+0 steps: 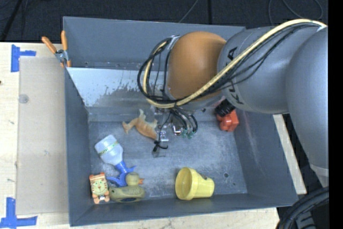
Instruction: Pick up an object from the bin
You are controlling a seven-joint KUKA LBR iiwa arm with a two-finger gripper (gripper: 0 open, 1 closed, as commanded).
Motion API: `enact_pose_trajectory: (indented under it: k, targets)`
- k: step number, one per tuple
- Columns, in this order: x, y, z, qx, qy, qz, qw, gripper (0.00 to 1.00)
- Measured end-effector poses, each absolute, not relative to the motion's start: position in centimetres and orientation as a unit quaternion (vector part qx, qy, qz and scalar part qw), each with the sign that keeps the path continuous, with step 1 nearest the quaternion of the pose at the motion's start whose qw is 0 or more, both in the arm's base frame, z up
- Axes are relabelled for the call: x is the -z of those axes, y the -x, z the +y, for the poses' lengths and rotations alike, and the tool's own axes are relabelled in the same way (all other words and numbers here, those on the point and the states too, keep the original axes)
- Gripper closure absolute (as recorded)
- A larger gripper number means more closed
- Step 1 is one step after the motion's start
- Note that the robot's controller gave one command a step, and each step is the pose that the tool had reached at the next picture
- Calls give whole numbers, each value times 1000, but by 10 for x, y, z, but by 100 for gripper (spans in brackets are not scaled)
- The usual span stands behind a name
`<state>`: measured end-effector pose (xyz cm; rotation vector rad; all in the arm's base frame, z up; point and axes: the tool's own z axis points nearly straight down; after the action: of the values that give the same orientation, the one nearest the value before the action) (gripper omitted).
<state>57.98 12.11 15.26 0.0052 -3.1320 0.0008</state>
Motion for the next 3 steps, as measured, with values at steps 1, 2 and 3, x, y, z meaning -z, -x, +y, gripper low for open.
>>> enact_pose_trajectory:
  k: [1,2,3]
  targets:
    - [-157,-582,121,0,0,-1000,1,0]
    - [-118,-580,164,0,51,-999,1,0]
    - [-70,-539,220,-1,35,-999,2,0]
